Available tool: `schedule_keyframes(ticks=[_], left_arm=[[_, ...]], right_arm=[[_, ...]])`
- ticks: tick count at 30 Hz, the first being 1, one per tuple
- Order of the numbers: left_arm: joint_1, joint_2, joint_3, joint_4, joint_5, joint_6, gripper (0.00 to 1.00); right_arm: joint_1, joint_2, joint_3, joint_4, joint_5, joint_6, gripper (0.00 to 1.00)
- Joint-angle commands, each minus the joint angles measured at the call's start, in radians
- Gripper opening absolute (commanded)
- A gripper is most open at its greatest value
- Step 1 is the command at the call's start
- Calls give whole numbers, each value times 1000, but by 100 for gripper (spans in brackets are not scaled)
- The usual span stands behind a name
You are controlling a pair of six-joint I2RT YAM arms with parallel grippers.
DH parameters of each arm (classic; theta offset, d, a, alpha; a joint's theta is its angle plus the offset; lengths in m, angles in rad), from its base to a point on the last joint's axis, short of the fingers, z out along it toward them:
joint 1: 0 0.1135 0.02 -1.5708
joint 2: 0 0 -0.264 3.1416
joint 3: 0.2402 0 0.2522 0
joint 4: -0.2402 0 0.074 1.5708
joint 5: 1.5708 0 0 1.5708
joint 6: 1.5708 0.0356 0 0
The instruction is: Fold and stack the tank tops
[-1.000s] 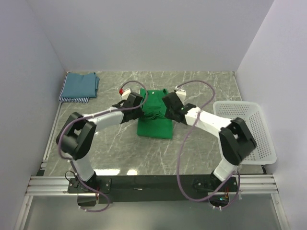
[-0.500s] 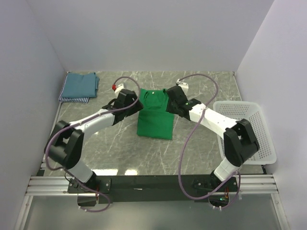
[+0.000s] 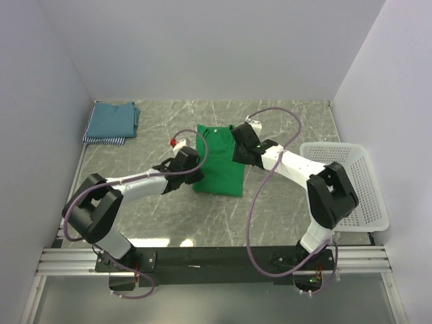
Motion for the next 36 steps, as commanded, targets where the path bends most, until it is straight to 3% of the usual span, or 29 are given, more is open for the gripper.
schedule_keyframes(ticks=[1,4,12,20,25,36], left_arm=[[-26,23,-56,47,-29,-43,8],[-48,46,-94,37,-54,-78,1],[-74,68,-171,58,-57,-124,1],[-89,53,-188,46,-66,-146,0],[-89,4,-205,56,-60,-136,9],[-89,-35,-173,35,-46,-100,14]], right_arm=[[8,47,63,3,-2,3,38],[22,70,54,17,-11,6,38],[106,91,14,16,27,29,38],[123,11,-73,16,12,38,38],[152,-64,-173,3,20,78,38],[163,-133,-300,9,18,118,38]])
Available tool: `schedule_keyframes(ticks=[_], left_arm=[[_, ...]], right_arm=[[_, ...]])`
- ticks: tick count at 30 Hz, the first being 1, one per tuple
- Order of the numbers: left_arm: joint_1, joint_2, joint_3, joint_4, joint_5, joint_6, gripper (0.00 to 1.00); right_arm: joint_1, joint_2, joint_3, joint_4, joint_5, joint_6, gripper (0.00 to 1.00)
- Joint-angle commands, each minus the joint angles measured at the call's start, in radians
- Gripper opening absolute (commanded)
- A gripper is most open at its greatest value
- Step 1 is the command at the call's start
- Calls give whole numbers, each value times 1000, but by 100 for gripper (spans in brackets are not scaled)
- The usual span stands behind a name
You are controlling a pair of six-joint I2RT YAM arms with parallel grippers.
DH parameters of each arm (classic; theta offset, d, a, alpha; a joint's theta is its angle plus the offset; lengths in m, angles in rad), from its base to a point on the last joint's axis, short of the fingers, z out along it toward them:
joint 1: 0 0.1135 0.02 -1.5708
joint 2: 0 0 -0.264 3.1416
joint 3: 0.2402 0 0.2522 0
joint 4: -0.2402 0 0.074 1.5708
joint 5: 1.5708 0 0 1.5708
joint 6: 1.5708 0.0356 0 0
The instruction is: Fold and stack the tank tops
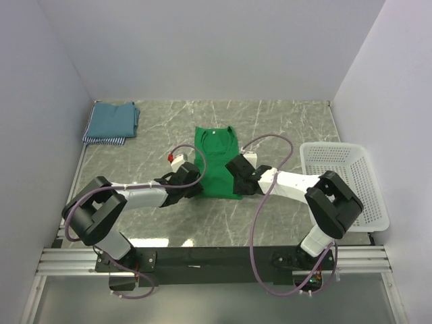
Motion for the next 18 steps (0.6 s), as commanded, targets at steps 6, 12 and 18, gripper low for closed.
schedule_keyframes(ticks=[6,12,18], left_arm=[[-6,-85,22,-79,27,74,25],[3,-211,-11,-120,17,54,49],[10,-286,-109,-94,36,-35,49]], right_arm=[[2,-168,-91,12,26,80,38],[3,-277,-179,73,-33,158,39],[2,-315,-242,150,-98,230,40]])
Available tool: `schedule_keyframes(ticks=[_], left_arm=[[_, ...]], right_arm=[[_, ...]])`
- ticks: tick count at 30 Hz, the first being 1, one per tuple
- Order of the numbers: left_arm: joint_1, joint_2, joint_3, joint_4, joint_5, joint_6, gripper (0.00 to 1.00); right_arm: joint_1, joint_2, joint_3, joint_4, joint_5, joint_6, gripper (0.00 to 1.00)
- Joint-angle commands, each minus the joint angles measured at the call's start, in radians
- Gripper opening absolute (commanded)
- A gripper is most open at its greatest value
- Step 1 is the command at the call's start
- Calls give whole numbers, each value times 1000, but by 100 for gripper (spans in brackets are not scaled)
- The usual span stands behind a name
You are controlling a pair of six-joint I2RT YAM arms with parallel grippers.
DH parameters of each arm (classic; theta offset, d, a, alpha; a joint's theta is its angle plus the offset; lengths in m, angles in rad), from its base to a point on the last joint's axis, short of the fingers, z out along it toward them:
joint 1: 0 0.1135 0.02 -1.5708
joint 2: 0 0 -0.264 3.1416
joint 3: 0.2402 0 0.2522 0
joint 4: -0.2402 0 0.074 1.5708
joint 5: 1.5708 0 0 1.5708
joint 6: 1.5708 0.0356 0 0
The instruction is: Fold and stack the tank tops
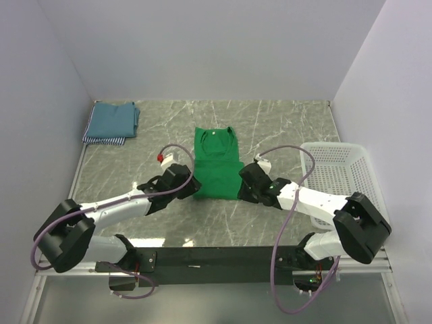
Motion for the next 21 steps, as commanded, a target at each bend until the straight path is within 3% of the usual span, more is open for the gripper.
schedule_keyframes(ticks=[1,7,13,21], left_arm=[[8,-21,-70,14,26,-68,47],[71,13,-185,247,170,-123,48],[88,37,-240,391,212,-143,53],[96,56,-262,374,178,-174,48]], right_arm=[[3,-41,-30,88,-45,76,40],[1,-39,-73,140,-65,134,41],[-8,-16,-102,180,-52,165,42],[-26,7,-136,235,-69,194,42]])
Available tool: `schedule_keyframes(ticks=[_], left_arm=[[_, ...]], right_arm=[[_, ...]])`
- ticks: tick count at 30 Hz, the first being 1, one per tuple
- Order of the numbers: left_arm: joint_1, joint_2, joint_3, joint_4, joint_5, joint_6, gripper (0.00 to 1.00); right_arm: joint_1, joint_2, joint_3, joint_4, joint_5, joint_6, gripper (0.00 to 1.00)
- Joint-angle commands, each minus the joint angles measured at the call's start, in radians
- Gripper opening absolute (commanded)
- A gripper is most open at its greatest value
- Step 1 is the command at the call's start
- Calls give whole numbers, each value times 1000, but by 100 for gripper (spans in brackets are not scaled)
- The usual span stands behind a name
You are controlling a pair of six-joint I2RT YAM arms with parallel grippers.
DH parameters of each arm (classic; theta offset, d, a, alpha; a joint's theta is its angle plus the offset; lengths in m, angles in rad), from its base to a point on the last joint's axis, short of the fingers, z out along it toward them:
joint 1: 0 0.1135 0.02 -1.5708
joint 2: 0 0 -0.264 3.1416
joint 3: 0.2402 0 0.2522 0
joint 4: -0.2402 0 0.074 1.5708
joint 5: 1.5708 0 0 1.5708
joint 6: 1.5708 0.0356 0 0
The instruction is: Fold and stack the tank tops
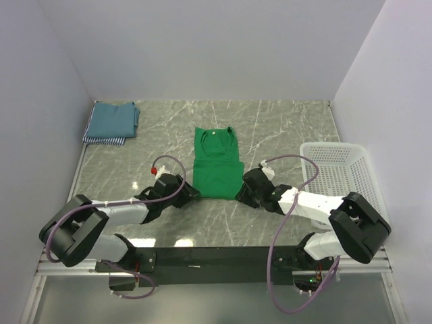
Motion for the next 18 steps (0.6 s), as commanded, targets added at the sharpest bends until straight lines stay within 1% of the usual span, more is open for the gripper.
schedule_keyframes(ticks=[1,12,14,15,16,17,18], left_arm=[[8,17,-11,30,-7,-26,46],[8,82,19,-11,-37,2,34],[8,89,32,-24,-40,14,32],[8,94,38,-33,-43,22,28],[7,97,48,-44,-45,35,26],[5,105,54,-51,-46,43,24],[4,108,57,-59,-49,54,18]], right_arm=[[-9,11,-8,51,14,29,42],[-13,60,-12,76,37,34,40],[-15,72,-15,87,40,29,37],[-15,78,-14,87,46,26,36],[-15,84,-11,84,55,14,32],[-13,89,-6,81,62,3,29],[-15,91,6,74,69,-6,27]])
